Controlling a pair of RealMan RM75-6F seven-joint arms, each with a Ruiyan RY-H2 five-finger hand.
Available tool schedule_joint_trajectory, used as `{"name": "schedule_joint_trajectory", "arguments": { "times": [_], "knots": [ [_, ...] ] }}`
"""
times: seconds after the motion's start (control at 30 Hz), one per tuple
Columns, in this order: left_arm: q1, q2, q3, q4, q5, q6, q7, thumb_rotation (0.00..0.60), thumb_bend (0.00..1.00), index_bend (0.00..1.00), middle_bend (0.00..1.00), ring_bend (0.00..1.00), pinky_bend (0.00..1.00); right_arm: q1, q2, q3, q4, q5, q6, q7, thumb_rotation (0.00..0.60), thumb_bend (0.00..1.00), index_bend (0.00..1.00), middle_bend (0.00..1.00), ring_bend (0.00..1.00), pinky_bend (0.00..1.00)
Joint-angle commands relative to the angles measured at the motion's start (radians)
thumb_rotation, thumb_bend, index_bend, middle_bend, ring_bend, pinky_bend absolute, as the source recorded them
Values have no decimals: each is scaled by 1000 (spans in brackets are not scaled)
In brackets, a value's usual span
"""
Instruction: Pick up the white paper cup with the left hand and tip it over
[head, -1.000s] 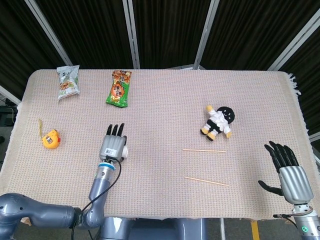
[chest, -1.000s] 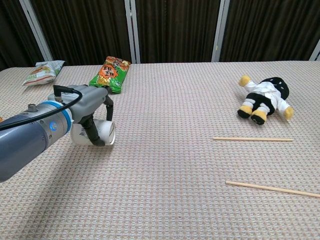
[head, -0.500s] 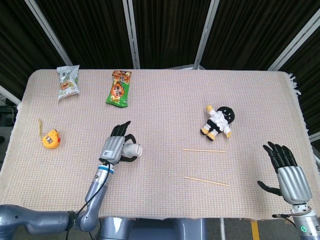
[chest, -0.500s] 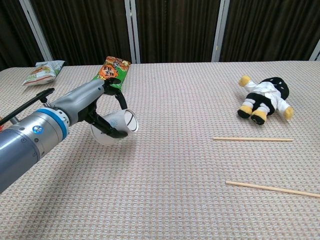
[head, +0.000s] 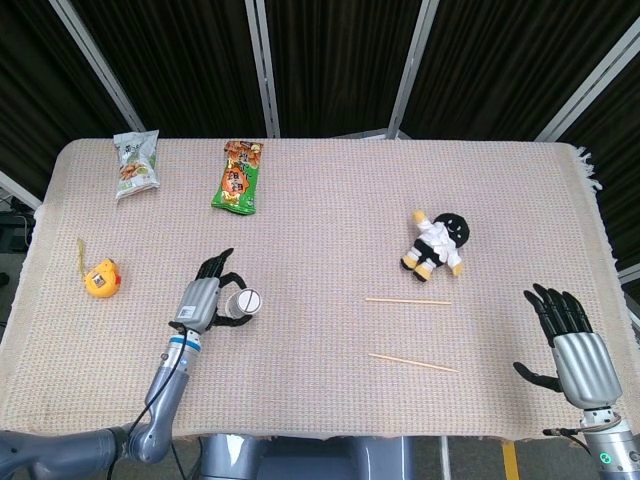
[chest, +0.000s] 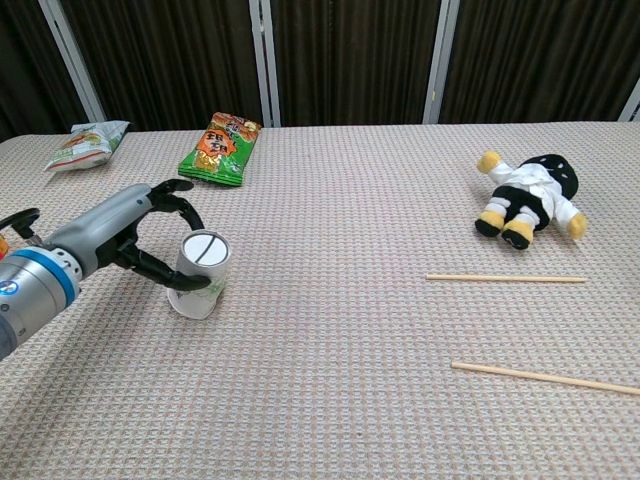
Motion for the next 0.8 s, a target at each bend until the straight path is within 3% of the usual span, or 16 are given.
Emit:
{"name": "schedule_joint_trajectory", "arguments": {
  "times": [0.03, 0.1, 0.23, 0.3, 0.53, 0.7, 0.8],
  "knots": [
    [34, 32, 9, -1, 39, 6, -52, 600, 80, 435, 0, 0, 0, 0, -1, -1, -1, -1, 0, -4, 600, 59, 0, 0, 0, 0],
    [49, 48, 17, 1, 56, 8, -68, 600, 79, 376, 0, 0, 0, 0, -2, -2, -2, -1, -2, -9, 600, 60, 0, 0, 0, 0],
    [64, 72, 29, 4, 65, -13, -73, 600, 80, 88, 0, 0, 0, 1, -4, -3, -3, -3, -3, -17, 600, 59, 0, 0, 0, 0],
    [68, 86, 31, 1, 65, -32, -73, 600, 80, 10, 0, 0, 0, 0, -5, -3, -4, -3, -2, -21, 600, 58, 0, 0, 0, 0],
    [93, 108, 31, -9, 102, -10, -69, 600, 78, 0, 0, 0, 0, 2, -8, -2, -4, 3, -9, -38, 600, 59, 0, 0, 0, 0],
    [160, 151, 44, -10, 206, 163, -39, 600, 80, 0, 0, 0, 0, -6, -33, 22, 12, 25, 19, -87, 600, 59, 0, 0, 0, 0],
    [210, 209, 75, -44, 238, 249, 74, 600, 80, 0, 0, 0, 0, -5, -41, 25, 15, 33, 16, -89, 600, 58, 0, 0, 0, 0]
  ]
}}
